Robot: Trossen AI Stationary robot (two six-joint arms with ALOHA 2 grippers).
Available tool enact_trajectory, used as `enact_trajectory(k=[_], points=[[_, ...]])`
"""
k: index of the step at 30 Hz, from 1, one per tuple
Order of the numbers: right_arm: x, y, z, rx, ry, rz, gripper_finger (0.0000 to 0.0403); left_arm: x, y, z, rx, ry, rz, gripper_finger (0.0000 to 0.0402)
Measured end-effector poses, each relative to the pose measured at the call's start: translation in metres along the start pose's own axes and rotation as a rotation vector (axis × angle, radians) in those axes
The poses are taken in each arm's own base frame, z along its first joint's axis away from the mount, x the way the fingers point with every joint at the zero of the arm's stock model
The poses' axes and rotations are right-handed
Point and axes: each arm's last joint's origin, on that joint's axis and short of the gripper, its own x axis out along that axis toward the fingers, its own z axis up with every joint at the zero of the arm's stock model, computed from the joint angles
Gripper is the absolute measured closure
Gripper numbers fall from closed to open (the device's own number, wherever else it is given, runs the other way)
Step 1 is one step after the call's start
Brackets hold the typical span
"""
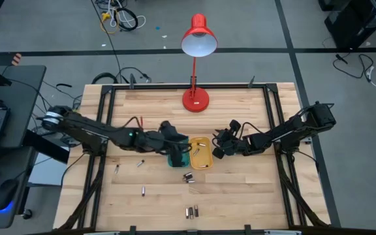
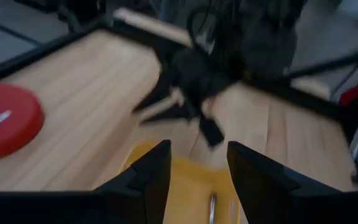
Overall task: Sort batteries
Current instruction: Put the white battery into the yellow bin
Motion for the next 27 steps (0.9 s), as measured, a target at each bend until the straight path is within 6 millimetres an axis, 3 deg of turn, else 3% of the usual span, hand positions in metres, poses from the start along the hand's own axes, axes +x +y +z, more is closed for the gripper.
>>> enact_trajectory(k=[10,20,27], points=[[-0.003,0.004,0.002,-0.029,-0.030,0.020,0.0319,-0.042,0.016,-0.028,-0.067,0.367,0.197,0.0227],[-0.010,0.015,0.017,-0.015,-0.167,0.111,0.0320,-0.065,0.013,-0.053,-0.051,0.524,0.333,0.0227],[-0.017,0.021,0.024,-0.017,-0.244,0.144,0.0323,-0.071,0.024,-0.080,-0.023,0.621,0.426,0.0227]])
